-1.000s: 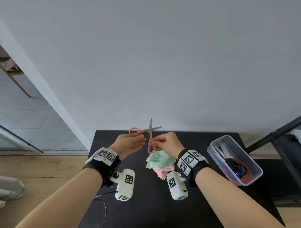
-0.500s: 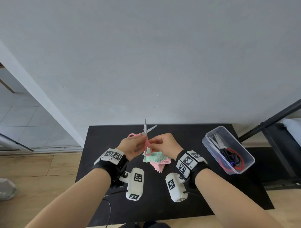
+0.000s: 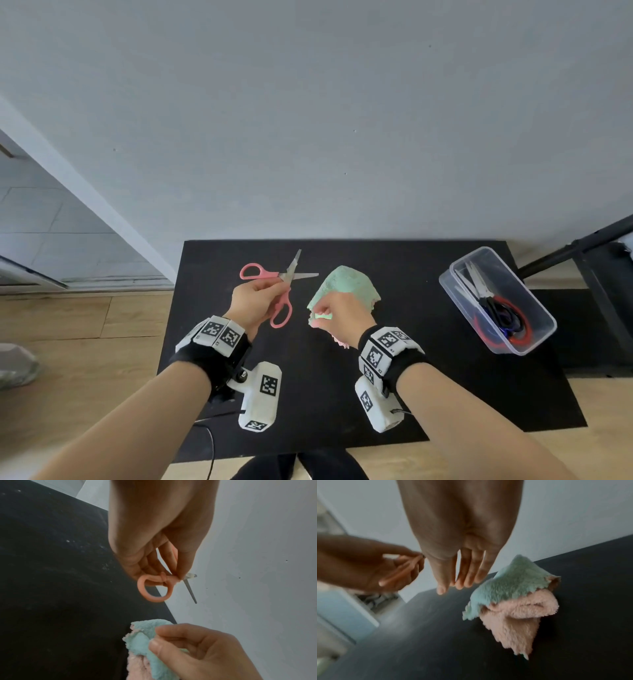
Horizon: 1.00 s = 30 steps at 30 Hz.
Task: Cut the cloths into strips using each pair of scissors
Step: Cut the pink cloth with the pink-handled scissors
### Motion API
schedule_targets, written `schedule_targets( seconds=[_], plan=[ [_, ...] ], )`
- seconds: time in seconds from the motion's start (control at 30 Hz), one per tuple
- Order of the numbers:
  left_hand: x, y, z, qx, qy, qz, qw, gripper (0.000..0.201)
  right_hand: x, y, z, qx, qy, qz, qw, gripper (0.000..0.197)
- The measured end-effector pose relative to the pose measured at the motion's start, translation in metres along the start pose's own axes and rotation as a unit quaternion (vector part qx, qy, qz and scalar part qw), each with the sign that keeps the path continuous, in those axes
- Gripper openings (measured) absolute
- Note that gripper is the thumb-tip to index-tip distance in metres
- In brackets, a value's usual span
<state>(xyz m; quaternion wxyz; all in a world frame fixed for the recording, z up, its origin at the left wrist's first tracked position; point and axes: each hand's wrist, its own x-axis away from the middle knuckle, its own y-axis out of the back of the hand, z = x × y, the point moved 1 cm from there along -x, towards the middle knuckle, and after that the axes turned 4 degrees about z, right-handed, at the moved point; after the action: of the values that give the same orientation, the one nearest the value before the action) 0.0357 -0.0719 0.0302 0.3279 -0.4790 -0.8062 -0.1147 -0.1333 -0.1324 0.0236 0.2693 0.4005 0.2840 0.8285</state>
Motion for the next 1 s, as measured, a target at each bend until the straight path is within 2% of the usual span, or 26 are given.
schedule_targets(
  seconds=[0.07,0.2,0.4,0.6,0.73,0.77,0.87,1.0],
  plan=[
    [-0.001,0.007,0.006,-0.017,0.010,0.002,1.000,0.005,-0.004,-0.009,0.001,0.135,0.032,-0.017,0.990,0.028],
    [-0.005,0.020,0.018,-0.034,0.019,0.005,0.999,0.008,-0.015,-0.029,-0.003,0.280,0.081,-0.037,0.956,0.033],
    [-0.004,0.032,0.025,-0.026,0.020,0.008,0.999,0.008,-0.024,-0.038,-0.007,0.297,0.068,-0.049,0.951,0.034],
    [-0.004,0.031,0.019,-0.011,0.033,0.012,0.999,0.008,-0.025,-0.029,-0.007,0.227,0.043,-0.071,0.970,0.026],
    [-0.001,0.029,0.011,-0.041,0.034,0.028,0.998,0.009,-0.016,-0.013,-0.007,0.062,-0.035,-0.091,0.993,0.043],
    [0.000,0.027,0.008,-0.052,0.031,0.034,0.998,0.009,-0.014,-0.008,-0.010,0.016,-0.051,-0.099,0.994,0.043],
    [0.009,0.021,-0.004,-0.074,0.019,0.062,0.995,0.011,-0.006,0.012,-0.014,-0.079,-0.085,-0.135,0.984,0.024],
    [0.020,0.009,-0.019,-0.116,0.022,0.110,0.987,0.012,0.004,0.046,-0.008,-0.130,-0.057,-0.204,0.969,0.025]
  ],
)
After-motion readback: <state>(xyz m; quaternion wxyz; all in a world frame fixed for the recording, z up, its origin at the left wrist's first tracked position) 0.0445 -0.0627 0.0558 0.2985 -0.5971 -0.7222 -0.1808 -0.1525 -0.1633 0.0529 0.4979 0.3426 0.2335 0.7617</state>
